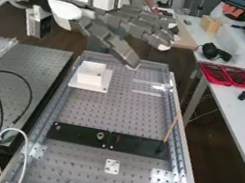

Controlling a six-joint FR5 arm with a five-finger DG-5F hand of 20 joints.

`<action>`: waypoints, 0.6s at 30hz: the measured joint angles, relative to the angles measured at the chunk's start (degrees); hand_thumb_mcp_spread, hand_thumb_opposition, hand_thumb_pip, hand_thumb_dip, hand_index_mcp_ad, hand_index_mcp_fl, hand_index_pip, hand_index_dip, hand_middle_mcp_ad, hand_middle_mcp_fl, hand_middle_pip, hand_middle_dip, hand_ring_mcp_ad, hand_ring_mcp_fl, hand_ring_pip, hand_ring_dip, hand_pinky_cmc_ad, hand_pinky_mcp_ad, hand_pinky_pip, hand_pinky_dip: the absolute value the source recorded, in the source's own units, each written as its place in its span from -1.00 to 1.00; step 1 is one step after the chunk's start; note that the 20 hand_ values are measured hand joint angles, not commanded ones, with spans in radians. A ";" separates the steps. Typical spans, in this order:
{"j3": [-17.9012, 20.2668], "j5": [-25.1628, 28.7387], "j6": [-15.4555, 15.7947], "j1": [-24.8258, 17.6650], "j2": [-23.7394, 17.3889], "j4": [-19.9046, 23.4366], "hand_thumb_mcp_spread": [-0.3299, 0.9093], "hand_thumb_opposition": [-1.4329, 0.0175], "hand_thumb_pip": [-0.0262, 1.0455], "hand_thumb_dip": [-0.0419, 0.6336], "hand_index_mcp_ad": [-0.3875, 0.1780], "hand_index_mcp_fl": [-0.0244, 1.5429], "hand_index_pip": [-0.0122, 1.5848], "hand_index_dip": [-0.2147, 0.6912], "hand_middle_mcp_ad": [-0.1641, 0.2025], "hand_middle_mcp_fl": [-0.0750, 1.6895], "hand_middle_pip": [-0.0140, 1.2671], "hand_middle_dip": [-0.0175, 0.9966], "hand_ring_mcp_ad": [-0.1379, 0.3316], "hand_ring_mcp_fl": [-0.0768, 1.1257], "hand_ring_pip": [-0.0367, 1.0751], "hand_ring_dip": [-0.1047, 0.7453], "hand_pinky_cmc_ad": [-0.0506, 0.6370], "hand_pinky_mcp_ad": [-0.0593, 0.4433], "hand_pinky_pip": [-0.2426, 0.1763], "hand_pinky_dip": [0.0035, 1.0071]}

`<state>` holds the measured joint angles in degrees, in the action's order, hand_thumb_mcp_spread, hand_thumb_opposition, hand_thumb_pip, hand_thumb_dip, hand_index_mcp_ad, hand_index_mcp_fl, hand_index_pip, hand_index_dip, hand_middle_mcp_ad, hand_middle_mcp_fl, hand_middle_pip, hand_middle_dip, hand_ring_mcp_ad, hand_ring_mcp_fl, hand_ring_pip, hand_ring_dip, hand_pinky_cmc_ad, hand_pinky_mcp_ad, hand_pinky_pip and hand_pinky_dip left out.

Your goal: Grab the larger nut and place it in the white container

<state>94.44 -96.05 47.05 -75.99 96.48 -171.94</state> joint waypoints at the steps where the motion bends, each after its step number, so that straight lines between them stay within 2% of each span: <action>1: 0.01 -0.12 -0.08 -0.01 -0.04 0.00 -0.42 -0.11 0.33 -0.65 -0.04 -0.90 -0.84 -0.91 0.27 -0.91 -0.78 -0.53 0.30 -0.86 -0.79 -0.54 0.59 0.67 -0.51 -0.17; 10: 0.25 -1.42 -1.45 -0.47 -0.96 0.78 -0.42 -0.11 0.33 -0.65 -0.07 -0.90 -0.84 -0.91 0.30 -0.87 -0.78 -0.53 0.29 -0.85 -0.78 -0.54 0.58 0.67 -0.50 -0.18; 18: 0.60 -1.44 -4.98 -0.39 -1.32 2.11 -0.42 -0.11 0.31 -0.65 -0.03 -0.90 -0.84 -0.91 0.31 -0.87 -0.78 -0.53 0.29 -0.85 -0.78 -0.54 0.58 0.69 -0.43 -0.17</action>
<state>95.05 -97.48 42.07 -76.38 95.16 -169.84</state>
